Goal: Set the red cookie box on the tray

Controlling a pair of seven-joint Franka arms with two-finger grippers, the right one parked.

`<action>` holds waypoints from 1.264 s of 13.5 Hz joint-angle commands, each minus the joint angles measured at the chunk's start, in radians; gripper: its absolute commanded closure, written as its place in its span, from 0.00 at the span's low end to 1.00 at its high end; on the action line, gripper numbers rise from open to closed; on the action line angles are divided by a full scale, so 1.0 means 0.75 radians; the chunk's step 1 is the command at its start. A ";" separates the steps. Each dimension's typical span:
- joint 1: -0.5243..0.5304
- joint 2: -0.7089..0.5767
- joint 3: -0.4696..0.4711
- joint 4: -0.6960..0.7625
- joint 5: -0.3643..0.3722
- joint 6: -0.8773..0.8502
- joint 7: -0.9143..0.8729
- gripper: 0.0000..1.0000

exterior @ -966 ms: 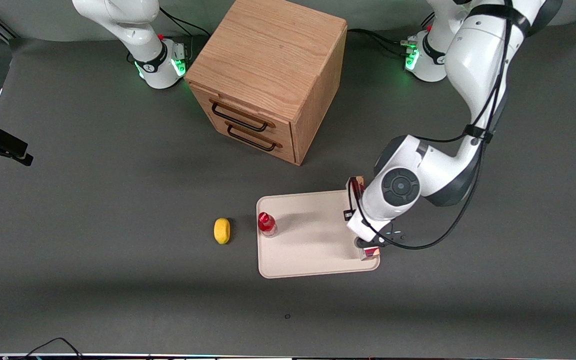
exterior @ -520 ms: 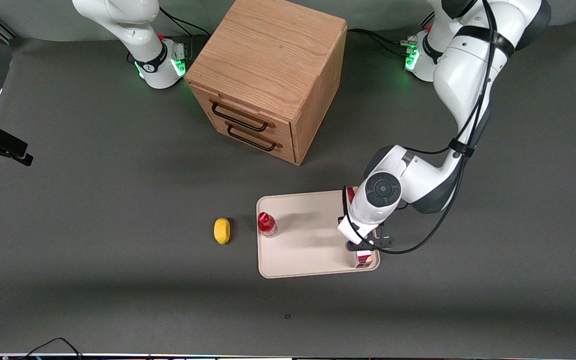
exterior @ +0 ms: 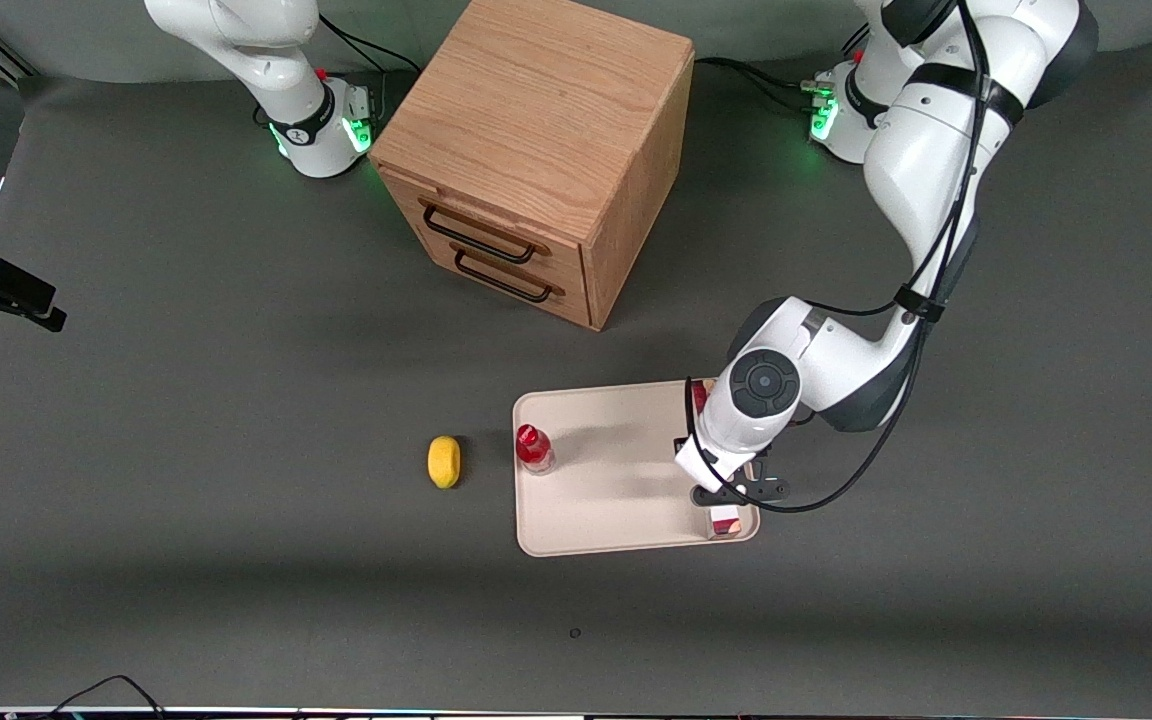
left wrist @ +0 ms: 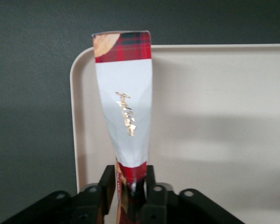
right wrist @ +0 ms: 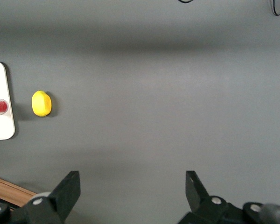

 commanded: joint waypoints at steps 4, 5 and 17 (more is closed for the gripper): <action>0.020 -0.112 0.002 0.023 0.015 -0.156 0.070 0.00; 0.029 -0.159 0.000 0.027 0.003 -0.231 0.172 0.00; 0.211 -0.906 0.431 -0.069 -0.447 -0.936 0.944 0.00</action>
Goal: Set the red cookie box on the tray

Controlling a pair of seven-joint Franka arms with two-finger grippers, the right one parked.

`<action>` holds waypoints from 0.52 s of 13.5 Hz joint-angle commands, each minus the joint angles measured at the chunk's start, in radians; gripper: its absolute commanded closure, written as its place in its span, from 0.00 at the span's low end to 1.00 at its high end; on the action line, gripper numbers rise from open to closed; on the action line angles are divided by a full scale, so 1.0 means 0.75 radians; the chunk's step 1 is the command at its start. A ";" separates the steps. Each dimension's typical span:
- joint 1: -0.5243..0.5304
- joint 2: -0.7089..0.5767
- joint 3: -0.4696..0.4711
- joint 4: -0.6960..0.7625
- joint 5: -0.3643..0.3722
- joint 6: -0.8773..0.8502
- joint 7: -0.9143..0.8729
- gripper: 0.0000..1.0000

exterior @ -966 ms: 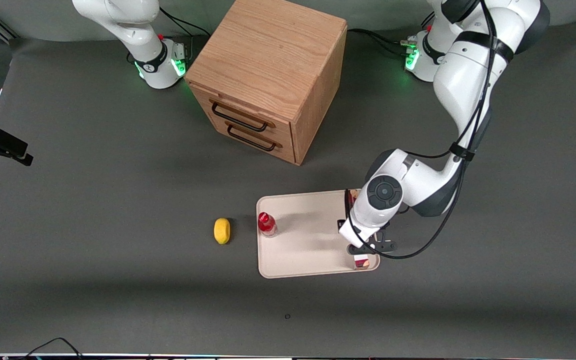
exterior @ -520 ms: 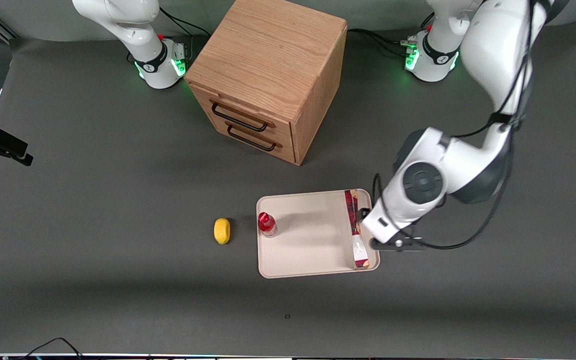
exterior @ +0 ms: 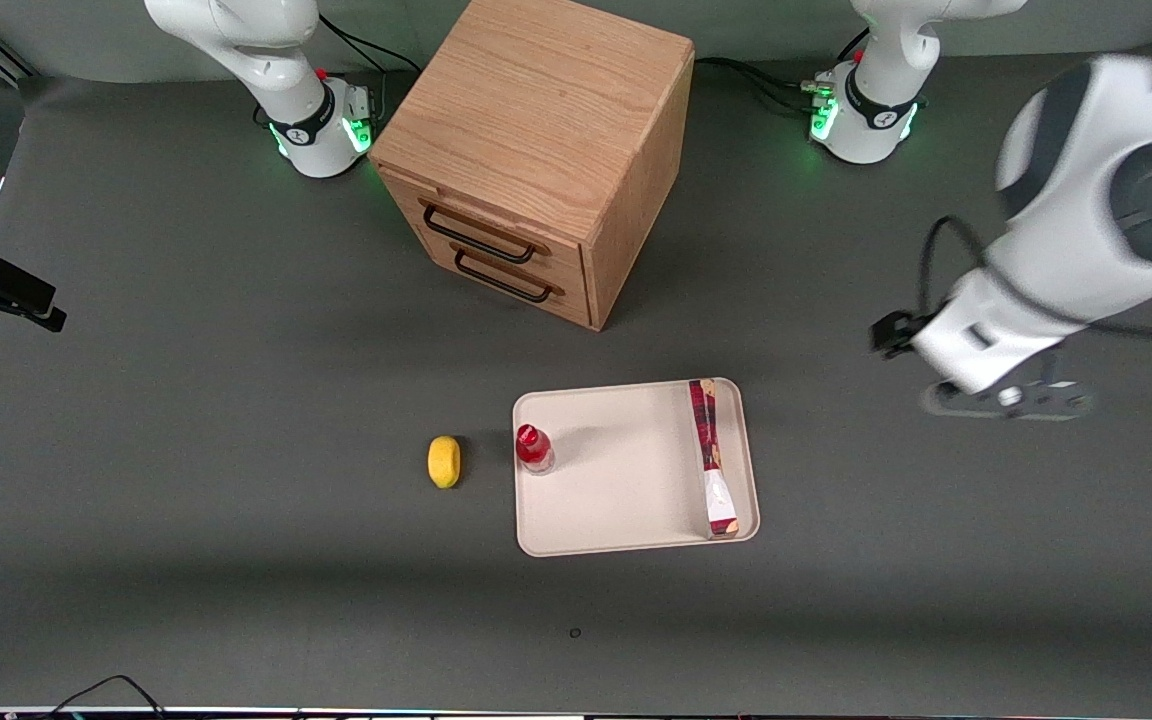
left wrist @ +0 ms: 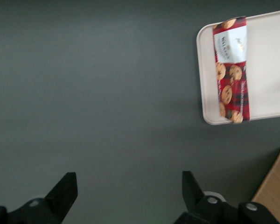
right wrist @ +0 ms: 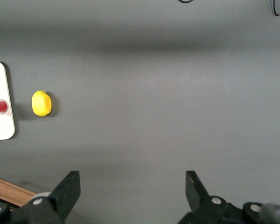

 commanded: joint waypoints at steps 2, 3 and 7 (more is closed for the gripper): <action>0.000 -0.255 0.269 -0.244 -0.101 0.012 0.243 0.00; -0.002 -0.297 0.283 -0.273 -0.086 0.010 0.241 0.00; -0.004 -0.324 0.327 -0.274 -0.068 0.005 0.237 0.00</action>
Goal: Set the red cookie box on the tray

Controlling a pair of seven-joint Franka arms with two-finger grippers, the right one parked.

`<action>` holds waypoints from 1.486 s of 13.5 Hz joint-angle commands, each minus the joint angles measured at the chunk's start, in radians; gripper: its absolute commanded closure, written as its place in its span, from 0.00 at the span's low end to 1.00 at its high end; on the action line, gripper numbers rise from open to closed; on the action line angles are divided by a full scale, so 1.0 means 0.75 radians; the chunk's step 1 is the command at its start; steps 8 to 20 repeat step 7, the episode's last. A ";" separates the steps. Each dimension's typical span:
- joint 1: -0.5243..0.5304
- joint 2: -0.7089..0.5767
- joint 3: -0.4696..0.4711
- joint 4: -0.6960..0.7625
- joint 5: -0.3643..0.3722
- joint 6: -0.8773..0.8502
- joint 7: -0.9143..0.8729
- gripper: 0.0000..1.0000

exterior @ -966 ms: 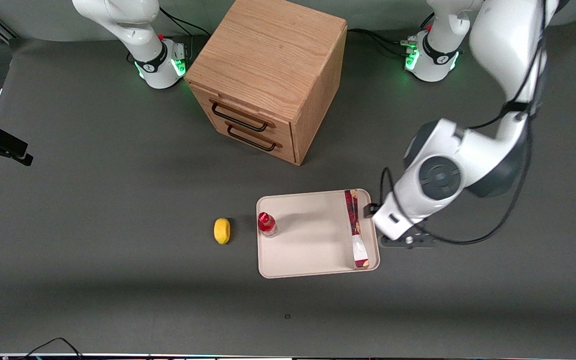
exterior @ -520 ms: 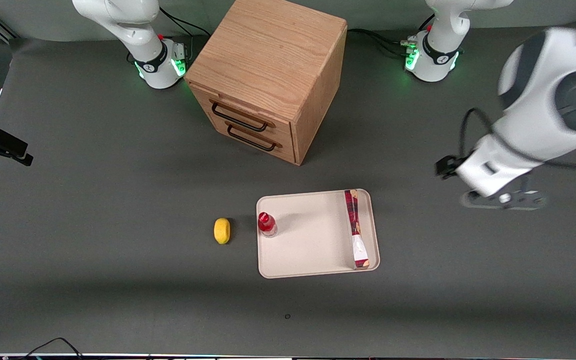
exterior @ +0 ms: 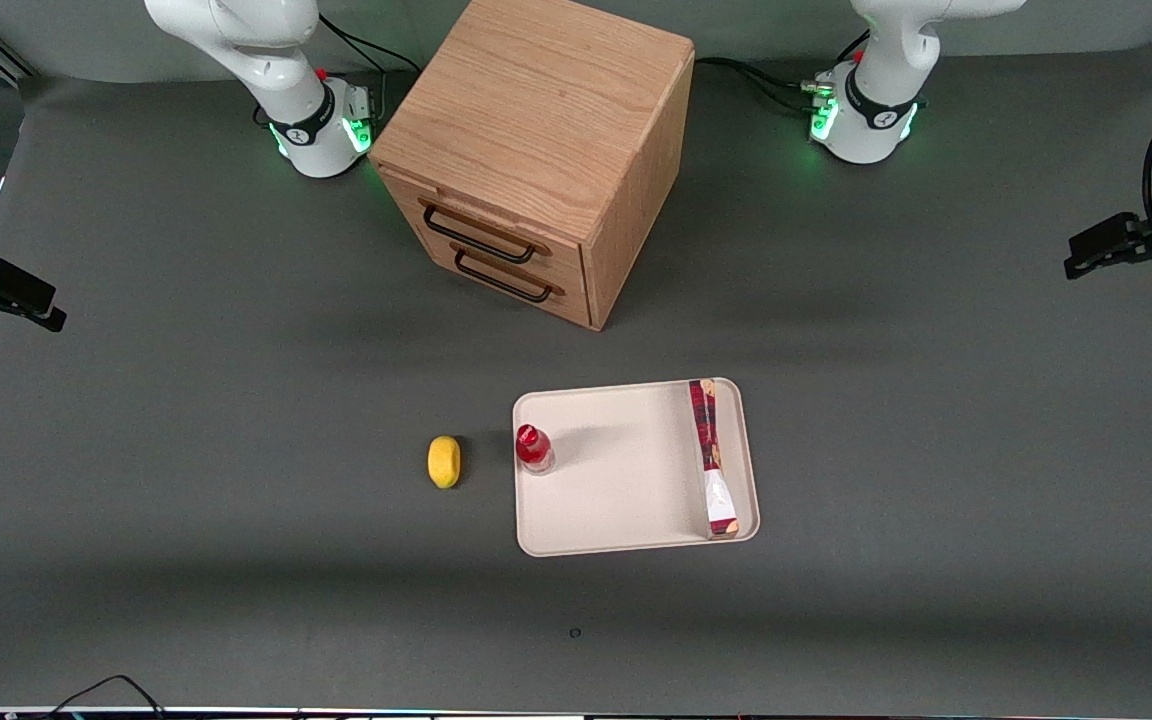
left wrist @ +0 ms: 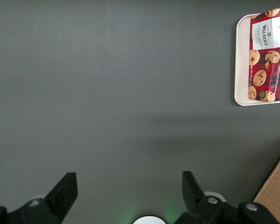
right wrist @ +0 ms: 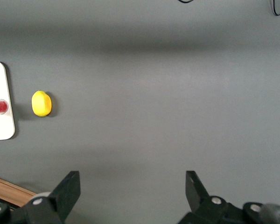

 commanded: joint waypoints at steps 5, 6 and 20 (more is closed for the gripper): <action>-0.039 -0.022 0.008 -0.022 0.068 0.023 0.010 0.00; -0.043 -0.016 0.006 -0.008 0.068 0.019 0.006 0.00; -0.045 -0.010 0.006 0.014 0.068 0.007 0.020 0.00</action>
